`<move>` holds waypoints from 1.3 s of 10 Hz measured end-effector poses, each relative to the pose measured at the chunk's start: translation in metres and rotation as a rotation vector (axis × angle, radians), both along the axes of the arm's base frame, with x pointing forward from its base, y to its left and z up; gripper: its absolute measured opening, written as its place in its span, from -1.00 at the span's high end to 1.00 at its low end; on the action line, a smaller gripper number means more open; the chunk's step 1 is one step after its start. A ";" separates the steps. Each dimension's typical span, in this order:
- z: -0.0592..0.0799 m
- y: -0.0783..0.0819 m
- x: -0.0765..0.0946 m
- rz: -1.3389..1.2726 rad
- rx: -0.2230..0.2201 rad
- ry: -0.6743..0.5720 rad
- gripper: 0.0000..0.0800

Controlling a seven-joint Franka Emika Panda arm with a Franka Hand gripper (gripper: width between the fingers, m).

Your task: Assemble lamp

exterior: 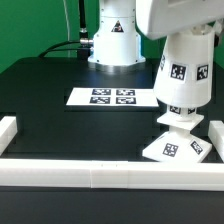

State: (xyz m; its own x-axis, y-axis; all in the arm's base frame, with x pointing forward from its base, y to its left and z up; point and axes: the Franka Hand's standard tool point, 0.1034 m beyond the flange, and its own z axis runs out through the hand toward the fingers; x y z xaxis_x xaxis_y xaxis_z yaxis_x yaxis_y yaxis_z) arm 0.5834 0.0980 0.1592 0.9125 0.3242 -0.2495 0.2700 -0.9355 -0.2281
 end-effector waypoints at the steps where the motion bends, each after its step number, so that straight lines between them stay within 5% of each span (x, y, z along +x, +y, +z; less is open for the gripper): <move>1: -0.004 0.000 -0.001 -0.001 -0.001 0.002 0.89; 8: -0.012 -0.003 -0.012 0.000 -0.005 0.011 0.89; 10: -0.009 -0.008 -0.019 0.011 -0.018 0.015 0.27; 11: -0.008 -0.013 -0.024 0.030 -0.024 0.016 0.27; 12: -0.005 -0.017 -0.026 0.038 -0.022 0.015 -0.26; 13: -0.001 -0.019 -0.025 0.037 -0.022 0.011 -0.58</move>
Offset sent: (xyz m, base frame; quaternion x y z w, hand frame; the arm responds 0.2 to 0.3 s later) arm -0.0103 -0.0039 -0.0067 -0.0057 0.0046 -0.0151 0.9999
